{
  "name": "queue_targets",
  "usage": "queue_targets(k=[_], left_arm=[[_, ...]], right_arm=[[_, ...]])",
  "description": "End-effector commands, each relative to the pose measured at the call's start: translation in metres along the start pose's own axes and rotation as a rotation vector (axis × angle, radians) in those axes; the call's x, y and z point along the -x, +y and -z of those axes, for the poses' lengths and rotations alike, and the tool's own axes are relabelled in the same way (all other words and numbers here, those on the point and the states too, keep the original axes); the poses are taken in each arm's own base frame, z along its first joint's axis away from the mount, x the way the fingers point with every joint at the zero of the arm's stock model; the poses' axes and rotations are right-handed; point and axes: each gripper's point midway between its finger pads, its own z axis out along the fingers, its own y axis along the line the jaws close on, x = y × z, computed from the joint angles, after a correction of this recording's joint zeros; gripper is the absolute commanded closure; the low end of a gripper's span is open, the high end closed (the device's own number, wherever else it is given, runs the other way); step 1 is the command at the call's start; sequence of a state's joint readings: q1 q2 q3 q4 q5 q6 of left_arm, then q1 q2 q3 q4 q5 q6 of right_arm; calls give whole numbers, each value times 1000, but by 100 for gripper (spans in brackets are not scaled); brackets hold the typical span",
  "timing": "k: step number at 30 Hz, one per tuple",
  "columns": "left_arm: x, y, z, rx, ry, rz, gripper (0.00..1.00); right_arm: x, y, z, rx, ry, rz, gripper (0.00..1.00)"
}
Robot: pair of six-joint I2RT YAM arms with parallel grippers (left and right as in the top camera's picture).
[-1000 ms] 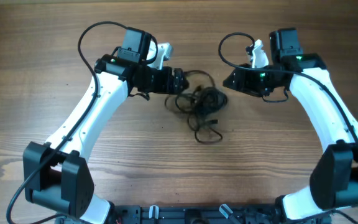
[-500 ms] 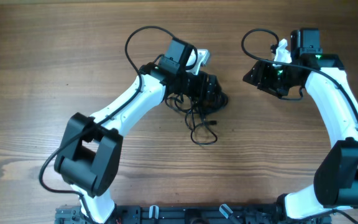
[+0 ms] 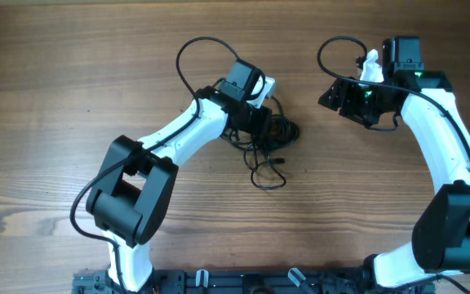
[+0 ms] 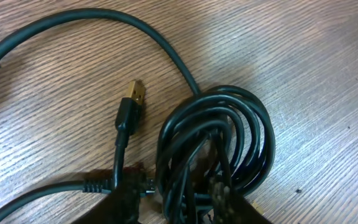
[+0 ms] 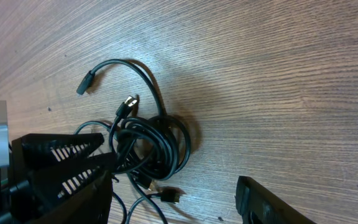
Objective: Untangle cables
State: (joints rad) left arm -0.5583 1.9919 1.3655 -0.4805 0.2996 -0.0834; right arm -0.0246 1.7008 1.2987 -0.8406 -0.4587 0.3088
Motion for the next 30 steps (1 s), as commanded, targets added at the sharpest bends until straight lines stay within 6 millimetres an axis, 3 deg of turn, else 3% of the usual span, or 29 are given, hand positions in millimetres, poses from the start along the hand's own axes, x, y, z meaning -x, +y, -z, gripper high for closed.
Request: queue_targets(k=[1,5,7,13,17,21,23,25,28,30], left_arm=[[-10,-2,-13,-2,24,-37,71],[-22,-5,-34,5,64,-125,93],[-16,4,-37,52,39,-131,93],[-9,1,-38,51,4,-141,81],[-18,-9,-48,41,31,-163,75],[-37,-17,-68,35,83,-182,76],[-33,-13,-67,37,73,-175,81],[-30,-5,-65,44,65,-156,96],[-23,-5,-56,39,47,-120,96],[-6,-16,-29,30,-10,-134,96]], right_arm=[[3,-3,0,-16,-9,17,34],[2,-4,0,-18,-5,18,34],[2,-4,0,-18,-4,17,34],[2,-4,0,-18,-3,17,34],[1,-4,0,-19,-1,16,33],[0,-4,0,-20,4,18,33],[0,-4,0,-19,5,19,31],[-2,-2,0,-9,12,18,30],[-6,11,-3,29,28,60,32],[-12,24,-9,40,38,100,33]])
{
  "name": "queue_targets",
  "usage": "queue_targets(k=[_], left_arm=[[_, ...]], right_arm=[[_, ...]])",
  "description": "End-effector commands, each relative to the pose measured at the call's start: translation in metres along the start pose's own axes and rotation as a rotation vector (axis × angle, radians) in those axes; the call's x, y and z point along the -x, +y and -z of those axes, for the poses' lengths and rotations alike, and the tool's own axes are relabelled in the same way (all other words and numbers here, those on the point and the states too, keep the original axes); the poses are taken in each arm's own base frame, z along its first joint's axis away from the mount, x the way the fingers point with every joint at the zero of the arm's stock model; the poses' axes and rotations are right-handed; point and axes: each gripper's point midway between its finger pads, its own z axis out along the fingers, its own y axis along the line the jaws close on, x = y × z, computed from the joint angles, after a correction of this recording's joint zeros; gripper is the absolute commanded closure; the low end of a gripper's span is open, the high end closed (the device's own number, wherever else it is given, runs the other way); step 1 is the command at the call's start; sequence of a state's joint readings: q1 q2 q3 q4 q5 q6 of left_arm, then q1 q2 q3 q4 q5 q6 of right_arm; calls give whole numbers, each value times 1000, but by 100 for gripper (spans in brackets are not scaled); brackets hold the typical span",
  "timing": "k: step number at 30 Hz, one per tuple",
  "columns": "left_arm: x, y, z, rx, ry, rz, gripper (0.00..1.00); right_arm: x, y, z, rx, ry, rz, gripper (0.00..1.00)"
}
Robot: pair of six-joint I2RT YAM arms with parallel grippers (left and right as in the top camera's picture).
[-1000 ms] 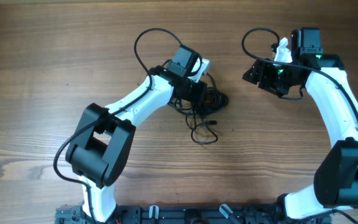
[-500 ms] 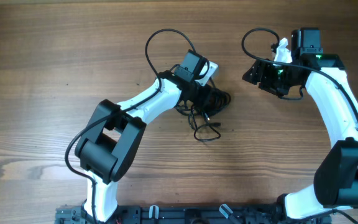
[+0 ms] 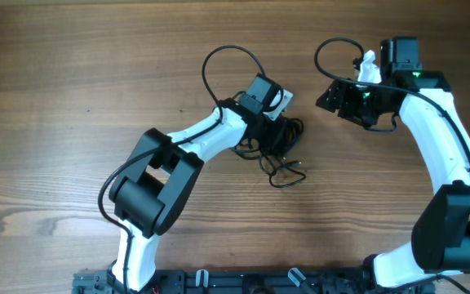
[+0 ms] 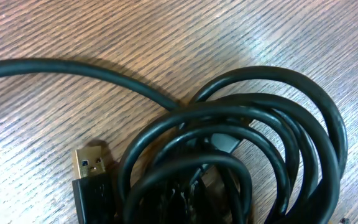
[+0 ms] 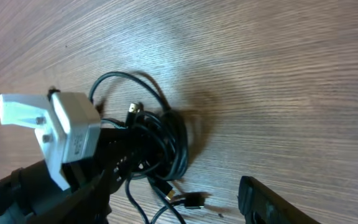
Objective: Untangle cables
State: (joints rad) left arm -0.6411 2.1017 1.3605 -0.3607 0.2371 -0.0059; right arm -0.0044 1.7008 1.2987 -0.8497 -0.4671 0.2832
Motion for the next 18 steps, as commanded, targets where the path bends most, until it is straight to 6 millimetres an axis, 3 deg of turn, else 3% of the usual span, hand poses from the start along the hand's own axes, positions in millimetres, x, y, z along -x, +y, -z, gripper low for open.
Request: queue_targets(k=[1,5,8,12,16,18], left_arm=[[16,-5,35,2,-56,23,96],[49,-14,102,-12,-197,117,96],[58,-30,130,-118,-238,112,96],[56,-28,133,-155,-224,142,96],[56,-25,134,-152,-226,147,96],[56,-25,134,-152,-226,147,96]], right_arm=[[-6,23,-9,36,19,78,33],[-16,44,-20,59,40,169,34],[-21,56,-23,88,51,231,35],[-26,76,-21,201,65,305,36],[-32,86,-19,256,76,375,36],[-32,80,-21,222,78,354,38]])
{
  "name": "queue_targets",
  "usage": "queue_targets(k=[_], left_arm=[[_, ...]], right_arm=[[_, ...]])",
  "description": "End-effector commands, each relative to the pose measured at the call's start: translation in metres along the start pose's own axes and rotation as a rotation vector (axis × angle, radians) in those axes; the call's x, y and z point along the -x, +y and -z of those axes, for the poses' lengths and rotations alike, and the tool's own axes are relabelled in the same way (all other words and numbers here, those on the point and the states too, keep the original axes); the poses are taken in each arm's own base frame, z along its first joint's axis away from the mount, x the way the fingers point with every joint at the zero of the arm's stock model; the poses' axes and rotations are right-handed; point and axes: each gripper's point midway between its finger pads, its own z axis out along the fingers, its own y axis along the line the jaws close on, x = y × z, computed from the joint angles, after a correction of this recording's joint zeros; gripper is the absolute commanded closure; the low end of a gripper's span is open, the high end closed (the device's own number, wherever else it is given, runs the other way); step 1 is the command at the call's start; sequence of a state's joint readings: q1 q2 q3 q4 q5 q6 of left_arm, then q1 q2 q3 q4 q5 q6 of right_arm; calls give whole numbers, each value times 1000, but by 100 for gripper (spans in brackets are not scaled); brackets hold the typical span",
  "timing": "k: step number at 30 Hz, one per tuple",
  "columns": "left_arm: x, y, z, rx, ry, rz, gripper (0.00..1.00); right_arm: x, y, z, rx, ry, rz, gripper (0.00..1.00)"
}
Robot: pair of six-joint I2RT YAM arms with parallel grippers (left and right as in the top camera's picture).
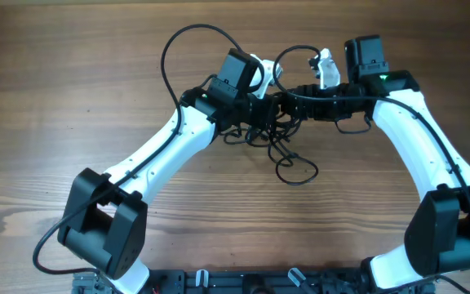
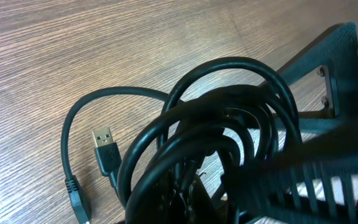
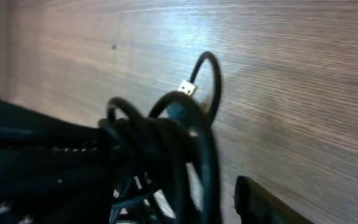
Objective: Untangle cables
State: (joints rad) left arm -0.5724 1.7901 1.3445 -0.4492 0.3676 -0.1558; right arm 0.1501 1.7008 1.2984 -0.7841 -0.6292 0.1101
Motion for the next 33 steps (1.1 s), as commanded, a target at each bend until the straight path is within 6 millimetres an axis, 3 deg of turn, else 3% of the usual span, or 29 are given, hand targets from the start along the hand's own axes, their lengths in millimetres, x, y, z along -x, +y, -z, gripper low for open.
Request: queue_targets(k=[1,6,10,15,17,20,24,26,28,31,33], left_arm=[[8,-6,10,-31,-25,5,96],[2,-11,11,-59,2,13,96],[1,-24,15,-129,11,10,96],[-28,-35,21,-199,131,22,96],[-29,-52,26,-300,132,-27,96],[-20,-52,33,-301,97,-37,96],[1,-17,63,-231,14,17,96],[-1,33,75,-49,10,106,96],[-23,85,78,199,76,169,96],[-43,89,69,214,156,194,96],[-54,105,71,302,188,247,96]], right_arm=[[-2,-7,-4,-39,14,-7,38],[-5,-43,-14,-199,33,-55,39],[-8,-77,-32,-307,42,-230,50],[21,-72,-34,-218,-69,-306,57],[21,-78,-36,-236,-77,-350,58],[15,-87,-44,-246,-50,-399,59],[7,-105,-45,-251,-21,-475,63],[9,-103,-42,-204,-23,-490,63],[10,-92,-44,-136,-9,-451,64],[0,-71,-48,-72,53,-364,69],[-1,-57,-39,-30,57,-325,70]])
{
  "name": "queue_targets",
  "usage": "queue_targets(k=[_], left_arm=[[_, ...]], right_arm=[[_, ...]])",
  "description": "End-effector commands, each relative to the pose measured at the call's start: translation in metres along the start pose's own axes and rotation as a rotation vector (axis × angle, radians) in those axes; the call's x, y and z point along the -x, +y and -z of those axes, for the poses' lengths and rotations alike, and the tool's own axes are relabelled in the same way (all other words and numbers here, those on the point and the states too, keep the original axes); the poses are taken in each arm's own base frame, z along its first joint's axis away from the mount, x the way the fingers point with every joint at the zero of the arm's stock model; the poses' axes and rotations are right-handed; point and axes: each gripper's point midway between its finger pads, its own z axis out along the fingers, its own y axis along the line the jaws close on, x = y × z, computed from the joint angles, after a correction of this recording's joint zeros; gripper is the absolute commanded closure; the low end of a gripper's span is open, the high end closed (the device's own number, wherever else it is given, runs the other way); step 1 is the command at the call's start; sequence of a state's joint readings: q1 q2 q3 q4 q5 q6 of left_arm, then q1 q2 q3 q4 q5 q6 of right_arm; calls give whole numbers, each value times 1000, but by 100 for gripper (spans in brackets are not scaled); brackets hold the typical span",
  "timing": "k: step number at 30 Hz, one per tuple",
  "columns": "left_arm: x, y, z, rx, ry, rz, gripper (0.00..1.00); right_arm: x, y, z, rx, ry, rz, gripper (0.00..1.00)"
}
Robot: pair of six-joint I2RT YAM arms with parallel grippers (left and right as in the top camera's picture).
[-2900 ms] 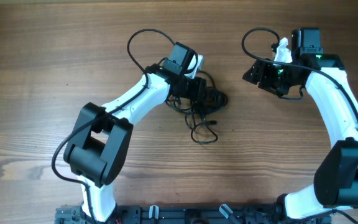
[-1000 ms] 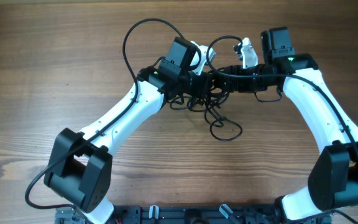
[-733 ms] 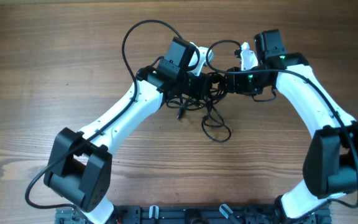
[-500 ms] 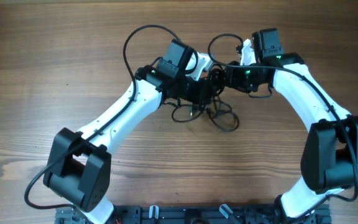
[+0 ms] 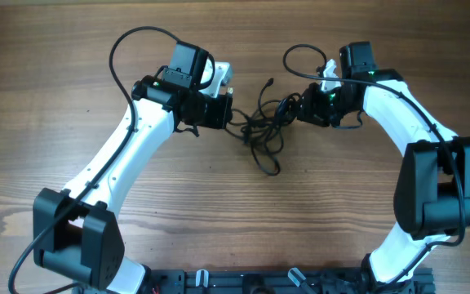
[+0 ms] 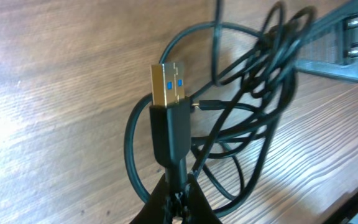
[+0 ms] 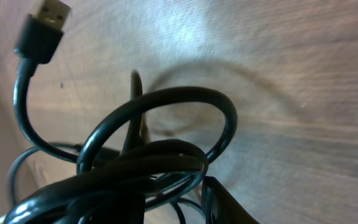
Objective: Untangle cables
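Observation:
A tangle of thin black cables (image 5: 261, 131) is drawn out between my two grippers at the middle of the wooden table. My left gripper (image 5: 227, 114) sits at its left end, shut (image 6: 178, 190) on the cable just below a gold USB plug (image 6: 168, 81) with a blue insert, which stands upright above the fingers. At the right end, my right gripper (image 5: 300, 110) is shut (image 7: 173, 199) on a thick coil of black cable (image 7: 148, 162). Another USB plug (image 7: 42, 28) sticks out of that coil. A loose loop (image 5: 266, 162) hangs toward the front.
The table (image 5: 55, 65) is bare brown wood round the tangle. Each arm's own black supply cable arches behind its wrist, the left arm's (image 5: 129, 41) and the right arm's (image 5: 296, 53), close to the tangle's ends.
The grippers were pressed together at the bunched cables. The left one now stands further left, shut below a USB plug, and the bundle is stretched out looser between the two.
First my left gripper was on the tight coil while the right one waited open at the far right. The coil then lay a little further right. After that the right gripper was at the coil against the left one. Now the two stand apart with the cables spread.

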State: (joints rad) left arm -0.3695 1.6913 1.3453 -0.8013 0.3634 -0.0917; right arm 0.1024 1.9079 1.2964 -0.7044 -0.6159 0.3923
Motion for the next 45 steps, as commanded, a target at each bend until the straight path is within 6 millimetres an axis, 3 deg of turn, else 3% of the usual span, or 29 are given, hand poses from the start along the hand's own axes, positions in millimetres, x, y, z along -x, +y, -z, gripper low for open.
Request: queue_targets(k=[1,3,4,5,6,7,10,12,14,16,17,18,19,22,24,28,32,34,37,38,42,43,45], left_arm=[[-14,56,2,259,40,139,96],[-24,80,11,356,67,182,96],[-26,81,12,337,77,201,75],[-27,72,9,276,87,208,46],[-27,57,6,192,96,207,24],[-27,38,3,86,109,171,18],[-17,16,5,-21,76,111,9],[-3,15,17,-25,8,95,0],[22,24,32,-4,-106,103,0],[42,50,39,76,-202,224,1],[47,62,37,108,-226,280,13],[49,69,25,114,-213,291,41],[45,75,12,120,-182,302,52],[26,93,-30,142,-69,343,57],[18,100,-45,151,-27,357,59],[12,107,-63,151,5,359,42],[0,99,-93,90,70,353,33],[-11,91,-113,45,124,304,39],[-9,88,-116,38,118,298,88],[-6,85,-116,15,108,296,96],[11,63,-115,-111,58,266,96],[25,58,-103,-136,19,283,96],[59,39,-59,-221,-75,299,96]], right_arm=[[-2,13,22,21,-25,91,70],[-9,28,45,31,-57,151,69],[-12,35,56,33,-73,185,65],[-16,40,65,34,-86,216,58],[-19,42,71,28,-94,229,46],[-20,41,76,11,-105,236,41],[-18,36,76,-25,-114,237,39],[-17,36,76,-26,-117,239,37],[-16,36,77,-25,-125,243,34],[-13,38,77,-21,-136,250,34],[-12,38,77,-20,-140,252,34],[-11,38,77,-19,-145,254,34],[-10,39,77,-19,-146,248,34],[-11,38,77,-18,-145,239,34],[-11,38,77,-18,-144,239,34],[-9,36,77,-35,-151,230,32],[-9,36,77,-35,-151,229,32],[-9,35,77,-35,-150,229,32],[-10,35,77,-36,-149,227,32],[-10,35,77,-35,-149,227,32],[-12,45,77,22,-137,241,33],[-14,61,78,105,-129,288,34],[-16,84,82,235,-123,328,35]])
